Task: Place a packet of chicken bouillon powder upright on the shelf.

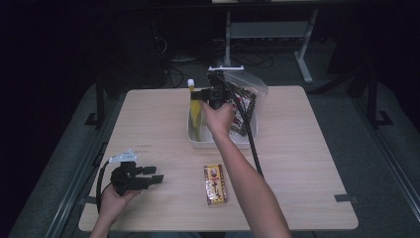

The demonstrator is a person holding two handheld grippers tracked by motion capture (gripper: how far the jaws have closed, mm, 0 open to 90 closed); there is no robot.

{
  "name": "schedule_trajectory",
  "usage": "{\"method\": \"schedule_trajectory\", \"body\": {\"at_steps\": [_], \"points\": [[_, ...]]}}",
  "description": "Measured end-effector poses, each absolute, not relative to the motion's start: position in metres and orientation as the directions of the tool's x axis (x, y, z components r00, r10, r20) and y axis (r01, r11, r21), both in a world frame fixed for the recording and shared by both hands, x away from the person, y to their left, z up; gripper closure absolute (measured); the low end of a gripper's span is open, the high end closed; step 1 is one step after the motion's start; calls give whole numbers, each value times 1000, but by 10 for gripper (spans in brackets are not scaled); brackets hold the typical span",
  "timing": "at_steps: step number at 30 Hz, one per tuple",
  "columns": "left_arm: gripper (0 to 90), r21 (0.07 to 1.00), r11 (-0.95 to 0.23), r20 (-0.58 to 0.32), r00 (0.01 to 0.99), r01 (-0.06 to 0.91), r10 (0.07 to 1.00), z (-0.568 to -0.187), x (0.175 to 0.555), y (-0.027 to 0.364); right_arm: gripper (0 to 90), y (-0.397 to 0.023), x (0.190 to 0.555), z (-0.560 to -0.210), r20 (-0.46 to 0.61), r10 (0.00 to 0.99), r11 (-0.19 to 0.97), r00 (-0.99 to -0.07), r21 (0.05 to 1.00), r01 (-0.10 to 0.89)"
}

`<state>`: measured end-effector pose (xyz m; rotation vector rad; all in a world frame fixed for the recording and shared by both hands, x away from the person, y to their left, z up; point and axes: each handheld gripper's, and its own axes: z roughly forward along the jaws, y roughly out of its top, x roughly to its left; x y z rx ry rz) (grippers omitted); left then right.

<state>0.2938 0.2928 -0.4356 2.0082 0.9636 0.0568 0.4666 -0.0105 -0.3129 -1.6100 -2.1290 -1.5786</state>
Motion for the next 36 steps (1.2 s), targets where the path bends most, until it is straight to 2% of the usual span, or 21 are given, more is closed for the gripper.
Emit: {"method": "schedule_trajectory", "body": {"at_steps": [16,36], "points": [[419,729,-322,-297,703,604,646,-435,294,290,705,-19,463,-307,540,692,-1,-478,664,748],[394,723,-345,-286,714,599,639,-436,293,279,643,-39,442,-300,556,638,55,-533,657,752]]}}
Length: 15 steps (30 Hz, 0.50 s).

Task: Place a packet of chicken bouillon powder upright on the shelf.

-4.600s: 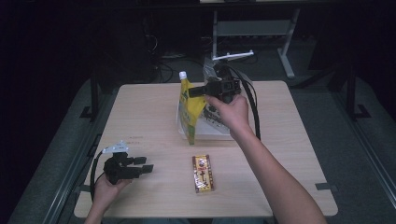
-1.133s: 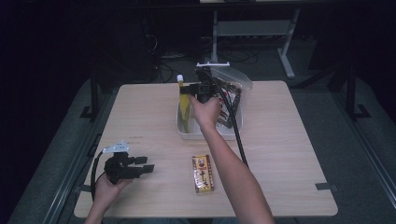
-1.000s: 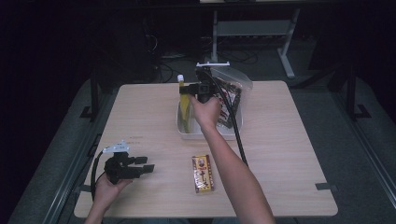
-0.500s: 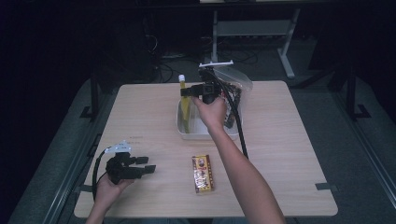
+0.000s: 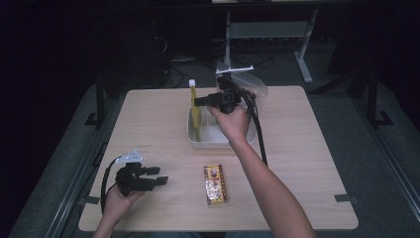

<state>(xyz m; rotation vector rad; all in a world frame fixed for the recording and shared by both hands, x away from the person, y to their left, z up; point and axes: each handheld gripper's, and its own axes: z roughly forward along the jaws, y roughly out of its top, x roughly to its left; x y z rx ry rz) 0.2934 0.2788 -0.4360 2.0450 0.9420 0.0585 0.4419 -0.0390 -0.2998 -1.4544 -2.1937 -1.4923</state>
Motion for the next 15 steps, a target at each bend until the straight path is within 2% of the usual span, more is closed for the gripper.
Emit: {"method": "schedule_trajectory", "body": {"at_steps": [15], "points": [[385,722,-351,-282,717,596,638,-436,293,276,613,-47,431,-302,567,607,86,-557,650,755]]}}
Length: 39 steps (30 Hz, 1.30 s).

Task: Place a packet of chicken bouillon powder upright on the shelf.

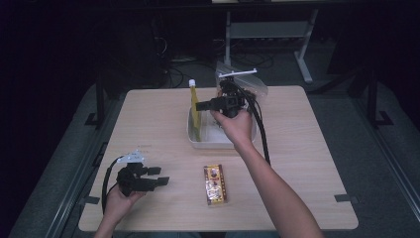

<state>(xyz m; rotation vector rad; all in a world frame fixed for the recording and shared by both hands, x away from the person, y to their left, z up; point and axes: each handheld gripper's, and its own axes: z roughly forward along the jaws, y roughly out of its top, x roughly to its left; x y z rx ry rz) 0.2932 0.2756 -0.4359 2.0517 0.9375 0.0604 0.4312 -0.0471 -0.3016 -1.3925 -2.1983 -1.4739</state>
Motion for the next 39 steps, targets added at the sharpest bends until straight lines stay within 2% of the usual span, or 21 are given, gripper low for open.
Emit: {"method": "schedule_trajectory", "body": {"at_steps": [39], "points": [[354,719,-369,-274,728,589,628,-435,292,265,563,-71,404,-319,581,554,146,-597,638,756]]}}
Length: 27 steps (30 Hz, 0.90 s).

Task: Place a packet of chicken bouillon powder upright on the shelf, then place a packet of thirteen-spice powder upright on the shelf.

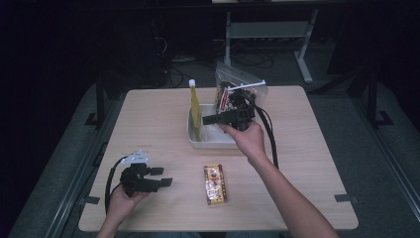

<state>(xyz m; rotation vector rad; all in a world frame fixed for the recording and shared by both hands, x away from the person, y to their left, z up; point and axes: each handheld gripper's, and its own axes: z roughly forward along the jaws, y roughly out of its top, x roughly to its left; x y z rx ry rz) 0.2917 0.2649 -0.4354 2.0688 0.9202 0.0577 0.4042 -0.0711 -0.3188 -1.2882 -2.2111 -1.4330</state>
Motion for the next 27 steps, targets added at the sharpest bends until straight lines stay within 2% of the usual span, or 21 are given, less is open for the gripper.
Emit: {"method": "schedule_trajectory", "body": {"at_steps": [27], "points": [[289,723,-380,-260,737,576,624,-433,288,254,509,-90,382,-348,557,545,211,-627,632,746]]}}
